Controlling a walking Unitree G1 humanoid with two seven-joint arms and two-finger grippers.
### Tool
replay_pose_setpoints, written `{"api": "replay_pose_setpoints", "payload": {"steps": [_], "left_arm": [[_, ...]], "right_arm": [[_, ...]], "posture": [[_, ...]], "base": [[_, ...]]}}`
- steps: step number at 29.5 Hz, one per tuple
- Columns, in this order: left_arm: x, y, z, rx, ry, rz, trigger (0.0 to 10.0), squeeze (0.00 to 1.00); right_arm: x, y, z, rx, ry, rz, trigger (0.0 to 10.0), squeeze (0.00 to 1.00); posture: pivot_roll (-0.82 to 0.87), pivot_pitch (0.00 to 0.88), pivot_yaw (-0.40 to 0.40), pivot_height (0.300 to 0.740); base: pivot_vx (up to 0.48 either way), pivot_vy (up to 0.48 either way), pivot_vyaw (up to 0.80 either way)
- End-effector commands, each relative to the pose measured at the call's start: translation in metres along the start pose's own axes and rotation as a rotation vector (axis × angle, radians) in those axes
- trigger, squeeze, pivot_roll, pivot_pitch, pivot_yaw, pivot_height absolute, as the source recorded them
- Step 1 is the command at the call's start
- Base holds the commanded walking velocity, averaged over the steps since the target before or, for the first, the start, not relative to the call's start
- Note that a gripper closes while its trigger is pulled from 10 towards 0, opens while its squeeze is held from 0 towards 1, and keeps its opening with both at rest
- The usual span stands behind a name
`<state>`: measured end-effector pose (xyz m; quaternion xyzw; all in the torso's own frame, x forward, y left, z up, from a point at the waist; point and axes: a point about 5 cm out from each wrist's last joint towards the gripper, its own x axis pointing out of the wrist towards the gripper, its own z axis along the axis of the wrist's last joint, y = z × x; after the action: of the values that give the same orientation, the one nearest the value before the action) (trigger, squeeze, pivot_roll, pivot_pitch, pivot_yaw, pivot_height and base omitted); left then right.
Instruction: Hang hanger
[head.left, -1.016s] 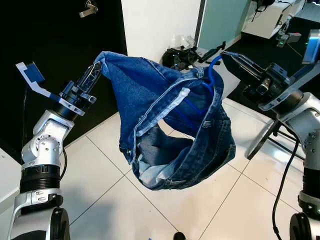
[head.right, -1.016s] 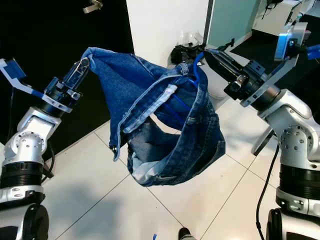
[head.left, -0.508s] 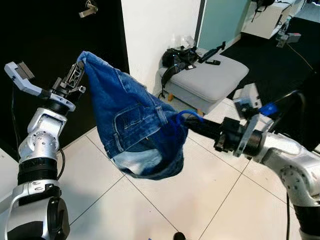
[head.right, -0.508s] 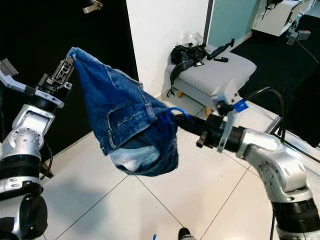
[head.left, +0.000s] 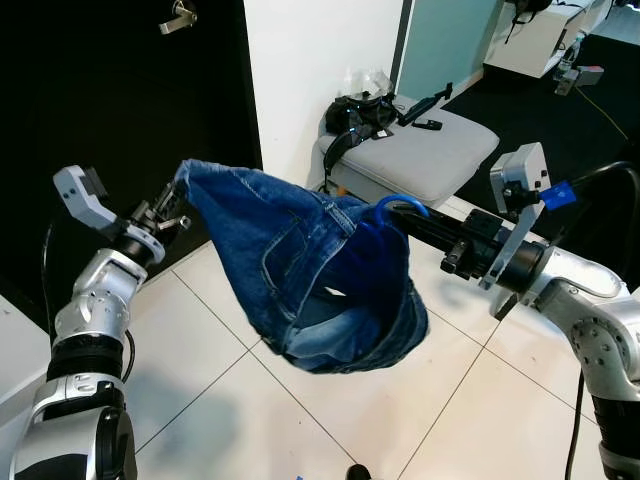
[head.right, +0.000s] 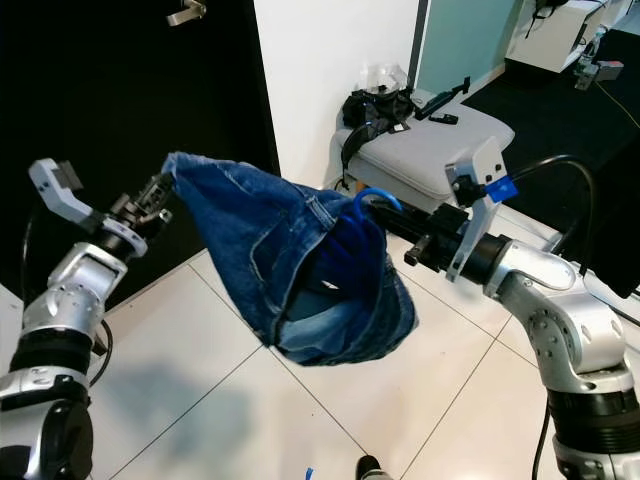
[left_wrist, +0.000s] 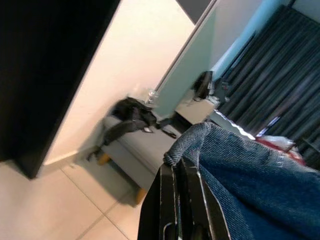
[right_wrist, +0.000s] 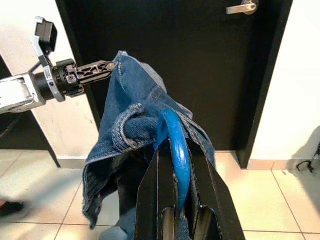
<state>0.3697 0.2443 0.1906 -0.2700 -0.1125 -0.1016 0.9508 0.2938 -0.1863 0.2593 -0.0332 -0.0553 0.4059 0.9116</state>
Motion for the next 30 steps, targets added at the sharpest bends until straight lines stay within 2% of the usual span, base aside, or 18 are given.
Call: {"api": "replay_pose_setpoints", "payload": {"steps": [1,7,11,13,16,22,23,25,26,27,28,29,30], "left_arm": [[-0.016,0.03,0.009,0.048,-0.017,0.167,4.5,0.0],[-0.023,0.045,0.007,0.113,0.018,0.268,4.2,0.0],[-0.027,0.052,0.008,0.116,0.014,0.313,4.1,0.0],[-0.03,0.061,0.014,0.114,-0.005,0.38,4.4,0.0],[-0.033,0.066,0.019,0.102,-0.019,0.424,4.4,0.0],[-0.037,0.072,0.017,0.087,-0.014,0.48,4.5,0.0],[-0.038,0.073,0.014,0.084,-0.002,0.49,5.3,0.0],[-0.038,0.073,0.014,0.084,-0.002,0.49,5.3,0.0],[-0.035,0.07,0.011,0.071,0.004,0.469,9.4,0.0],[-0.035,0.07,0.011,0.071,0.004,0.469,9.4,0.0],[-0.031,0.062,0.005,0.078,0.029,0.407,10.0,0.74],[-0.031,0.062,0.005,0.078,0.029,0.407,10.0,0.74],[-0.024,0.051,-0.002,0.089,0.067,0.314,10.0,1.0]], "right_arm": [[-0.01,-0.009,0.011,-0.038,-0.042,-0.062,0.0,0.0],[-0.009,-0.003,0.005,-0.031,-0.015,-0.042,0.0,0.0],[-0.01,-0.001,0.001,-0.03,0.003,-0.033,0.0,0.0],[-0.012,0.002,-0.006,-0.036,0.051,-0.012,0.0,0.0],[-0.014,0.004,-0.01,-0.044,0.091,0.006,0.0,0.0],[-0.018,0.004,-0.017,-0.056,0.141,0.018,0.0,0.0],[-0.019,0.005,-0.018,-0.058,0.151,0.021,0.0,0.0],[-0.019,0.005,-0.018,-0.058,0.151,0.021,0.0,0.0],[-0.019,0.005,-0.019,-0.06,0.155,0.021,0.0,0.0],[-0.019,0.005,-0.019,-0.06,0.155,0.021,0.0,0.0],[-0.019,0.005,-0.019,-0.061,0.155,0.021,0.0,0.0],[-0.019,0.005,-0.019,-0.061,0.155,0.021,0.0,0.0],[-0.019,0.004,-0.018,-0.064,0.155,0.019,0.0,0.0]], "posture": [[0.01,0.13,0.044,0.74],[0.01,0.13,0.048,0.74],[0.01,0.129,0.048,0.74],[0.01,0.13,0.048,0.74],[0.01,0.13,0.048,0.74],[0.01,0.133,0.048,0.74],[0.01,0.133,0.048,0.74],[0.01,0.133,0.048,0.74],[0.01,0.136,0.047,0.74],[0.01,0.136,0.047,0.74],[0.01,0.136,0.044,0.74],[0.01,0.136,0.044,0.74],[0.01,0.136,0.044,0.74]], "base": [[0.0,0.0,0.0],[0.0,0.0,0.0],[0.0,0.0,0.0],[0.0,0.0,0.0],[0.0,0.0,0.0],[0.0,0.0,0.0],[0.0,0.0,0.0],[0.0,0.0,0.0],[0.0,0.0,0.0],[0.0,0.0,0.0],[0.0,0.0,0.0],[0.0,0.0,0.0],[0.0,0.0,0.0]]}}
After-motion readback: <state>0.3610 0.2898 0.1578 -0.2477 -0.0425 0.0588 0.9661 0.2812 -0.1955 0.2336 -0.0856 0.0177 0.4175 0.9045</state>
